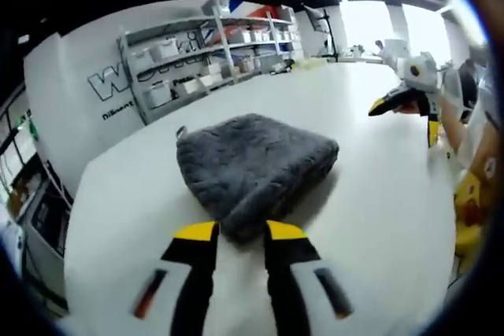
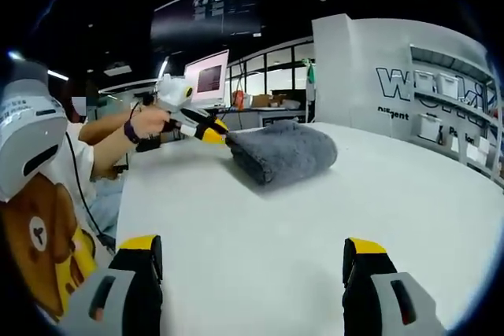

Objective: Fold the towel on the table until its edges align and the towel forms a compact rectangular stack.

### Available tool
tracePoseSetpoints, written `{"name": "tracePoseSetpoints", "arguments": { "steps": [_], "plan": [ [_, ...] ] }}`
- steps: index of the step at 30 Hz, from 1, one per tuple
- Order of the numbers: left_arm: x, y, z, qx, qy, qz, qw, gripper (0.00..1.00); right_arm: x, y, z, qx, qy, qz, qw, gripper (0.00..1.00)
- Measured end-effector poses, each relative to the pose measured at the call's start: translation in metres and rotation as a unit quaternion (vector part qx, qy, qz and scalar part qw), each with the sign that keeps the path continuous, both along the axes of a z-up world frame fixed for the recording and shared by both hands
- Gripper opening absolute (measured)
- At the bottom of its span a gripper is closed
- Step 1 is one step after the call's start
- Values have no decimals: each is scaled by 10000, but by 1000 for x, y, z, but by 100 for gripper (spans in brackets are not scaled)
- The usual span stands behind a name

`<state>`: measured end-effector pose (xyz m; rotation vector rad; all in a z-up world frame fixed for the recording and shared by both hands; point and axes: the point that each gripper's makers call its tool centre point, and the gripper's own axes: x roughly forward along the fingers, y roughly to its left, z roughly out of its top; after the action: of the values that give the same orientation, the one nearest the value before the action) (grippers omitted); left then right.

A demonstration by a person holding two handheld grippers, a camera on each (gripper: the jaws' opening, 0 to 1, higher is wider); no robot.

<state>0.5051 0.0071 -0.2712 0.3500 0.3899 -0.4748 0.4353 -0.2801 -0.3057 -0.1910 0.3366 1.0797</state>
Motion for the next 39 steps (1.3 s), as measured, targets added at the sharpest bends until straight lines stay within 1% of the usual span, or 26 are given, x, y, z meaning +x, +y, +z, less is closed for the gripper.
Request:
{"name": "tracePoseSetpoints", "arguments": {
  "steps": [1, 3, 4, 8, 9, 10, 11, 14, 15, 16, 18, 19, 21, 23, 32, 34, 37, 39],
  "plan": [
    [-2, 1, 3, -73, -37, 35, 10000, 32, 0, -1, 0, -9, -8, -14, 10000, 100],
    [-14, 4, 13, -308, -117, 115, 9994, 38, 2, -4, 0, -60, -30, -69, 10000, 100],
    [-21, 5, 19, -496, -165, 183, 9985, 42, 3, -5, 0, -82, -33, -97, 9999, 100],
    [-42, 11, 28, -776, -208, 315, 9963, 54, 5, -10, 0, -108, -29, -173, 9998, 100],
    [-48, 14, 31, -835, -226, 382, 9955, 56, 5, -11, 0, -127, -34, -193, 9997, 100],
    [-56, 18, 32, -876, -214, 474, 9948, 60, 6, -12, 1, -137, -30, -224, 9997, 100],
    [-59, 19, 32, -875, -213, 509, 9946, 64, 7, -13, 1, -143, -30, -236, 9996, 100],
    [-75, 23, 32, -791, -194, 611, 9948, 68, 11, -16, 3, -167, -32, -295, 9994, 100],
    [-77, 24, 32, -798, -179, 624, 9947, 70, 12, -17, 4, -180, -43, -309, 9994, 100],
    [-83, 24, 30, -825, -101, 634, 9945, 72, 13, -17, 5, -187, -50, -320, 9993, 100],
    [-89, 23, 26, -897, 19, 628, 9940, 73, 15, -18, 6, -210, -42, -338, 9992, 100],
    [-95, 22, 20, -878, 159, 595, 9942, 75, 16, -19, 7, -251, -40, -344, 9991, 100],
    [-100, 21, 15, -824, 282, 601, 9944, 78, 16, -20, 6, -354, -12, -345, 9988, 100],
    [-105, 21, 10, -737, 377, 606, 9947, 80, 16, -21, 7, -409, -9, -352, 9985, 100],
    [-120, 18, 1, -697, 573, 587, 9942, 85, 19, -29, 12, -564, -34, -419, 9975, 100],
    [-122, 18, -1, -667, 627, 577, 9941, 88, 20, -30, 11, -601, -28, -439, 9972, 100],
    [-123, 19, -4, -607, 671, 596, 9941, 90, 22, -31, 12, -649, -30, -453, 9969, 100],
    [-124, 20, -5, -641, 711, 628, 9934, 91, 22, -32, 13, -682, -41, -445, 9967, 100]
  ]
}}
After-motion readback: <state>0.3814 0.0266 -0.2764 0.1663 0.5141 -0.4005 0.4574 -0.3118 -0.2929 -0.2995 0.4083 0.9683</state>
